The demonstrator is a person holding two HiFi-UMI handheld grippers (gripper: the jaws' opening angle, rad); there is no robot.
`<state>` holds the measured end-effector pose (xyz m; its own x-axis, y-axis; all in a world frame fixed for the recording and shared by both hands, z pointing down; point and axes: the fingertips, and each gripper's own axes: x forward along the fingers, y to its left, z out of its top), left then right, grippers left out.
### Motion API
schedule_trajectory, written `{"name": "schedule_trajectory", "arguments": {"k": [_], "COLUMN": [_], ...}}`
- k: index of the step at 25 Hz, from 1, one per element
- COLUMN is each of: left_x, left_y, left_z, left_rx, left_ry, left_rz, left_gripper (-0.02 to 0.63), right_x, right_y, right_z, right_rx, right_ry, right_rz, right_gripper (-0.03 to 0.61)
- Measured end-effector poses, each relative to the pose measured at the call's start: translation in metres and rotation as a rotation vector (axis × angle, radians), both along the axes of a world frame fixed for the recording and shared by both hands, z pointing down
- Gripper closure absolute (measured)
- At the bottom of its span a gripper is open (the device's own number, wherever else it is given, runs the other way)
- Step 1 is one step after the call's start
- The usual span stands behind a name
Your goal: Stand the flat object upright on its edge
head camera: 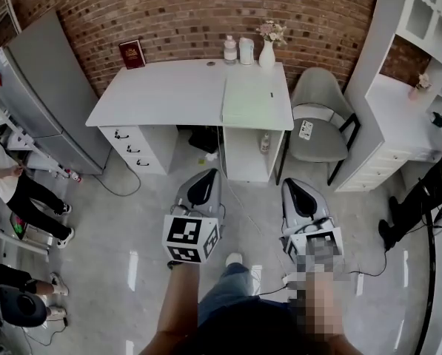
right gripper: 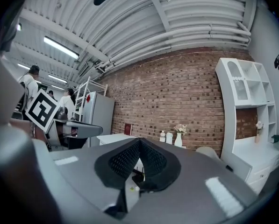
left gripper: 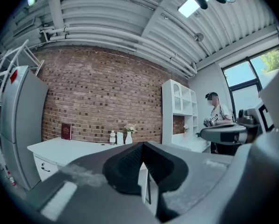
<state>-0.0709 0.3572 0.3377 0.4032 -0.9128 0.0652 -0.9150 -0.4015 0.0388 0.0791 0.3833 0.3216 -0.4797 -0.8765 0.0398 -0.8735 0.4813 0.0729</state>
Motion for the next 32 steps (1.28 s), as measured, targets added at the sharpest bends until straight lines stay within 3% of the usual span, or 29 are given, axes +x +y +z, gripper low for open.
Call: {"name": "schedule_trajectory", "arguments": {"k": [12, 21, 32], "left_x": [-0.034, -0.050, -0.055], "left_y": [-0.147, -0.194, -0.267], "left_z": [-0.001, 0.014, 0.023], "left_rx": [-0.019, -0.060, -0.072], "left_ry": [0.003, 0.025, 0.035], "left_rz": [0.050, 0.040, 0.008], "left_gripper": [0.618, 0.618, 0.618], "right_x": [-0.030, -0.034, -0.022], "right_y": [-0.143, -0.191, -0.280], "right_z": [-0.001, 0.009, 0.009], "right_rx": [-0.021, -0.057, -0.032], "right_ry": [-0.019, -0.015, -0.118], "right_rz": [0.050, 0.066, 0.049], "right_gripper": [0.578, 0.578, 0.578]}}
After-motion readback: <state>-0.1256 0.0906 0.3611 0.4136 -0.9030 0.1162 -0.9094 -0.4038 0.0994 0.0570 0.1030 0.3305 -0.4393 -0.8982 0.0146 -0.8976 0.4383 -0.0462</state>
